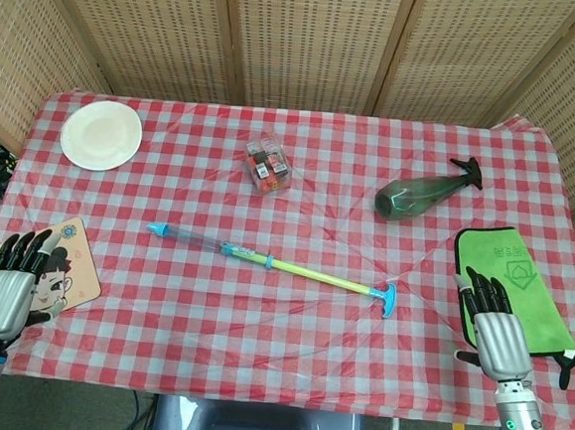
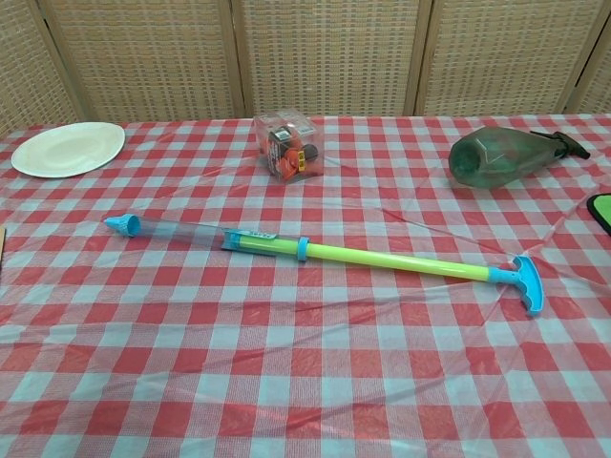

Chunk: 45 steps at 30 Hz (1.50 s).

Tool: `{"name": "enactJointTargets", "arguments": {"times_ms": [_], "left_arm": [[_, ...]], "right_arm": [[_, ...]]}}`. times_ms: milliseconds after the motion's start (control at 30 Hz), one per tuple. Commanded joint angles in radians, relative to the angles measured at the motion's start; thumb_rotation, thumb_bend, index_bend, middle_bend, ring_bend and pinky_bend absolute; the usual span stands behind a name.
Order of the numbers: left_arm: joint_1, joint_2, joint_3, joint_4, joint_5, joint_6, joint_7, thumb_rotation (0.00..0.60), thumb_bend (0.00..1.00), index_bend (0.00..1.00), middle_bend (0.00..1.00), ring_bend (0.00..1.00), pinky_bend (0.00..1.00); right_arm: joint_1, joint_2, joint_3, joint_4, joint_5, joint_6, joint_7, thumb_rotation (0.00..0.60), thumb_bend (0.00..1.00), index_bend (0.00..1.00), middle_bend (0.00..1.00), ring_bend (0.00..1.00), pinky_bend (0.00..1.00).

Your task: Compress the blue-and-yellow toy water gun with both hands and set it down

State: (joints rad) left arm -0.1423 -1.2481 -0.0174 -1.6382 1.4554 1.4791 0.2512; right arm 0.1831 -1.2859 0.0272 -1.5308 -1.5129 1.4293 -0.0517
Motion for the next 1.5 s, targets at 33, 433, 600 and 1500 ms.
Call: {"name": "enactJointTargets", "arguments": {"times_ms": [33, 433, 600, 1500], "left_arm": [[0.0, 0.002, 0.0, -0.002, 0.003, -0.002, -0.003, 0.6, 0.09, 0.0, 0.0, 0.0, 0.0], [0.007, 0.013, -0.008, -0.012, 0.01, 0.007, -0.021, 0.6, 0.09, 0.0, 0.0, 0.0, 0.0], [0.007, 0.015, -0.013, -0.01, 0.006, 0.002, -0.033, 0.6, 0.09, 0.0, 0.0, 0.0, 0.0], [-0.006, 0.026, -0.042, 0.024, -0.045, -0.053, -0.103, 0.6, 0.09, 0.0, 0.0, 0.0, 0.0]], "right_arm": [[-0.001, -0.001, 0.0, -0.001, -0.001, -0.001, -0.003, 0.6, 0.14, 0.0, 0.0, 0.0, 0.0], [0.041, -0.042, 0.057, -0.025, -0.011, -0.002, -0.052, 0.6, 0.16, 0.21, 0.34, 0.26, 0.08], [0.106, -0.095, 0.135, -0.055, 0.035, -0.039, -0.174, 0.6, 0.17, 0.36, 0.75, 0.71, 0.38], [0.334, -0.456, 0.25, 0.011, 0.547, -0.208, -0.723, 0.6, 0.45, 0.56, 1.0, 1.0, 0.63]]}}
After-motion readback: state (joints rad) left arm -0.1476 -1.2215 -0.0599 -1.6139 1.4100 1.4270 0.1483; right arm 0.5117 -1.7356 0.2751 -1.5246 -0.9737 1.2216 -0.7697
